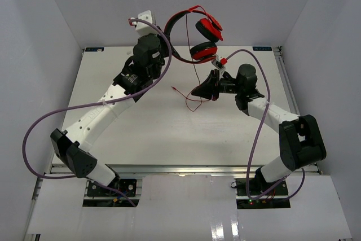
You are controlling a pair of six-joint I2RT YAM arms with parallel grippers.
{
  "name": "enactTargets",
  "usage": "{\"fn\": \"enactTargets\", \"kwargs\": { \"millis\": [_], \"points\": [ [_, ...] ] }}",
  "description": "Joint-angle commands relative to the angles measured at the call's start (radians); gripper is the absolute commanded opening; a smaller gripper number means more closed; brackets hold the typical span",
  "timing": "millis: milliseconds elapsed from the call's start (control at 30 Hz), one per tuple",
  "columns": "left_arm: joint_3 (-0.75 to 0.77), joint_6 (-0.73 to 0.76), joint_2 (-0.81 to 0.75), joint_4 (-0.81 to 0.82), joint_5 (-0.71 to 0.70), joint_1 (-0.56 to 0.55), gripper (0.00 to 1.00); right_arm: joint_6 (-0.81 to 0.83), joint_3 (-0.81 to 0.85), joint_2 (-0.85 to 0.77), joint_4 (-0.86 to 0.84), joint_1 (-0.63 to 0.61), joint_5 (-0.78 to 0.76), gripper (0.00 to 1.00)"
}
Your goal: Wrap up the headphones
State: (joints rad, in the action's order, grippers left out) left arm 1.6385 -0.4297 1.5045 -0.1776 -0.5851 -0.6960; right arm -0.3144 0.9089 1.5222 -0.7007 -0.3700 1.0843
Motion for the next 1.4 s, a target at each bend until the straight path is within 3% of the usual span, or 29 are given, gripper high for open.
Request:
{"fn": "enactTargets", "kwargs": {
  "millis": [0,167,367,600,800,1000,1200,1367],
  "points": [
    [0.058,0.051,0.024,0.004,-0.167,0.002,0.00,0.044,-0.002,-0.063,-0.032,-0.036,0.009,0.09],
    [0.011,0.112,0.067,0.029,-0.248,0.002,0.00,0.211,0.027,-0.133,0.154,-0.045,-0.066,0.09],
    [-0.036,0.162,0.124,0.073,-0.300,0.001,0.00,0.494,0.141,-0.184,0.536,-0.107,-0.242,0.09],
    [-0.161,0.273,0.136,0.129,-0.288,0.001,0.00,0.780,0.254,-0.239,0.807,-0.173,-0.578,0.08],
    [-0.255,0.286,0.109,0.051,-0.159,-0.001,0.00,0.970,0.280,-0.253,0.849,-0.216,-0.828,0.09],
    [-0.323,0.274,0.071,-0.003,0.010,-0.002,0.00,1.089,0.258,-0.246,0.822,-0.271,-0.949,0.09],
    [-0.376,0.220,0.050,-0.037,0.246,-0.002,0.00,1.118,0.243,-0.237,0.795,-0.286,-0.979,0.09],
    [-0.407,0.184,0.041,-0.030,0.330,-0.002,0.00,1.118,0.251,-0.238,0.792,-0.285,-0.975,0.09]
  ]
}}
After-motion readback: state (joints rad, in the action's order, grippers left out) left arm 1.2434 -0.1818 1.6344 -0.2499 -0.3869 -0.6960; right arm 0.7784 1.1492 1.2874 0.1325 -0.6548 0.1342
